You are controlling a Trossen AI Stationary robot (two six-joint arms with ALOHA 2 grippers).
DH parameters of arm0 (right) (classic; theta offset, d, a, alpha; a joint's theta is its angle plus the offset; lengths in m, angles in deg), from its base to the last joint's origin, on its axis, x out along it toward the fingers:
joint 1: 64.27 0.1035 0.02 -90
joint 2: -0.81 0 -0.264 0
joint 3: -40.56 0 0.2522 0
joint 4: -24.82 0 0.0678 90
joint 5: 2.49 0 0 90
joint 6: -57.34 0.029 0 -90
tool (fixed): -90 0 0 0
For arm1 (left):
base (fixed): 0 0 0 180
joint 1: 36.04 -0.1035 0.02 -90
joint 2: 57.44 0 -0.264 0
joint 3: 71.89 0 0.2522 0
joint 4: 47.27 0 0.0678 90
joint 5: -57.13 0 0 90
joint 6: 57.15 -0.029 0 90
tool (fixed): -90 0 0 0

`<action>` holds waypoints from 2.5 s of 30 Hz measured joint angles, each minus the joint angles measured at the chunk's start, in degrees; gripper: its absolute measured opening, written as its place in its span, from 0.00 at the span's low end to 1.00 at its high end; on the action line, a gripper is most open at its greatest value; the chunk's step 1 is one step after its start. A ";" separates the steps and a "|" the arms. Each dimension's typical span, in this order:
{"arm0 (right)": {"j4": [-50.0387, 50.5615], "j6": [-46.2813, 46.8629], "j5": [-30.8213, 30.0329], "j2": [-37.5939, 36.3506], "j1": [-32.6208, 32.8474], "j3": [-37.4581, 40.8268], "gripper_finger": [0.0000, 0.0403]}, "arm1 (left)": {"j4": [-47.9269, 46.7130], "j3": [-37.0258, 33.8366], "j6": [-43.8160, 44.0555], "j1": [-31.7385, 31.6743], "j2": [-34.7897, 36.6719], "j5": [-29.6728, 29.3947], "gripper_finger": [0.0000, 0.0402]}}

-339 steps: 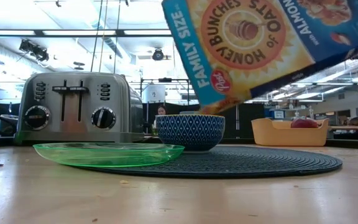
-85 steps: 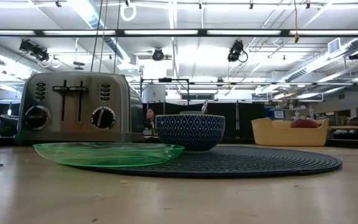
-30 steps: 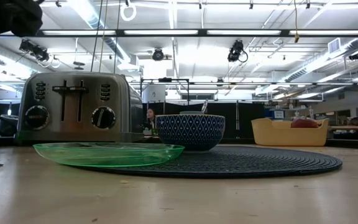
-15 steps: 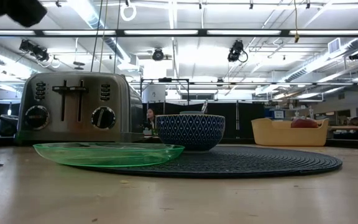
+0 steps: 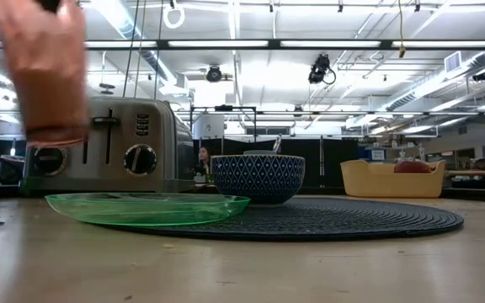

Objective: Arrange a breakfast setting
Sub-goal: Put the cup of rice grain to the top right of the yellow bowl on the placemat

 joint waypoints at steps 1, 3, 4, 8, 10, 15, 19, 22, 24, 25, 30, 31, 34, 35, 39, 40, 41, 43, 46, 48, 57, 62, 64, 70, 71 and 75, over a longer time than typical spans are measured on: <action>0.47 0.00 0.00 0.00 0.17 0.00 0.86 | 0.40 1.71 -2.32 -0.89 -1.15 -0.13 0.03; 1.34 0.23 0.00 -0.10 0.44 0.00 0.86 | 0.25 5.34 -7.51 -2.77 -3.38 -0.40 0.03; 1.48 0.83 -0.01 -0.12 0.59 0.00 0.86 | 0.04 7.07 -10.09 -3.83 -4.40 -0.39 0.03; 2.41 3.50 -0.16 -0.13 0.76 -0.02 0.86 | 0.34 13.92 -21.53 -7.97 -8.34 -0.73 0.03; 2.77 5.11 -0.43 -0.13 0.74 -0.02 0.86 | 0.34 16.96 -27.51 -9.74 -10.22 -0.66 0.03; 4.65 8.95 -0.47 -0.13 0.75 -0.02 0.86 | 1.05 23.38 -41.41 -12.87 -14.61 -0.63 0.03; 7.60 12.98 -1.84 -0.13 0.76 -0.02 0.86 | 1.22 28.20 -51.29 -14.81 -17.17 -0.54 0.03; 9.91 16.38 -1.89 -0.11 0.76 0.41 0.86 | 1.24 32.18 -57.51 -17.08 -19.39 -0.41 0.03; 11.05 18.27 -1.81 -0.10 1.05 1.60 0.86 | 1.54 34.85 -60.78 -19.12 -21.39 -0.45 0.03; 11.59 19.13 -1.75 -0.02 1.38 2.30 0.86 | 1.68 36.12 -62.18 -20.23 -22.56 -0.47 0.03; 11.61 24.86 -1.63 0.04 3.23 6.87 0.86 | 3.05 42.22 -68.18 -24.22 -29.30 -0.47 0.03; 11.82 26.30 -1.70 0.03 3.64 7.49 0.86 | 3.24 43.40 -69.12 -24.78 -30.81 -0.40 0.03; 13.93 29.81 -1.70 0.02 4.89 8.46 0.86 | 3.29 46.15 -71.28 -25.94 -34.82 -0.23 0.03; 15.12 30.99 -1.70 0.02 5.37 8.46 0.86 | 3.51 47.06 -71.93 -26.20 -36.23 -0.18 0.03; 19.26 35.10 -1.72 0.00 6.96 8.46 0.86 | 5.67 48.85 -73.78 -27.17 -40.69 -0.34 0.03; 20.27 36.01 -1.70 0.00 7.36 8.46 0.86 | 6.61 48.87 -74.48 -27.35 -41.47 -0.51 0.03; 21.09 36.79 -1.70 -0.02 7.80 8.46 0.86 | 7.50 48.87 -75.44 -27.47 -42.16 -0.62 0.03; 22.06 38.09 -1.60 0.07 8.51 8.46 0.86 | 8.64 48.94 -77.33 -27.52 -43.59 -0.60 0.03; 22.12 39.61 -1.57 0.13 9.39 8.46 0.86 | 8.58 48.94 -80.91 -27.47 -45.31 -0.82 0.03; 22.12 40.28 -1.50 0.11 9.83 8.46 0.86 | 8.39 48.92 -84.44 -27.47 -46.02 -1.08 0.03; 21.63 44.13 -1.31 0.16 11.08 8.46 0.86 | 8.97 48.91 -108.72 -28.64 -46.55 -1.64 0.03; 20.67 45.00 -1.25 0.92 11.26 8.46 0.86 | 10.24 48.25 -110.11 -30.21 -48.30 -1.65 0.03; 20.05 44.96 -1.17 1.47 11.21 8.46 0.86 | 10.95 48.11 -110.66 -30.49 -49.03 -1.18 0.03; 19.49 45.00 0.13 3.43 11.10 8.46 0.86 | 11.30 48.22 -111.27 -30.58 -50.52 0.19 0.03; 19.28 44.99 0.21 3.67 11.10 8.46 0.86 | 11.26 48.21 -111.30 -30.57 -50.93 0.33 0.03; 17.94 44.99 0.31 4.67 11.10 8.46 0.86 | 10.20 48.28 -110.78 -30.62 -51.49 0.33 0.03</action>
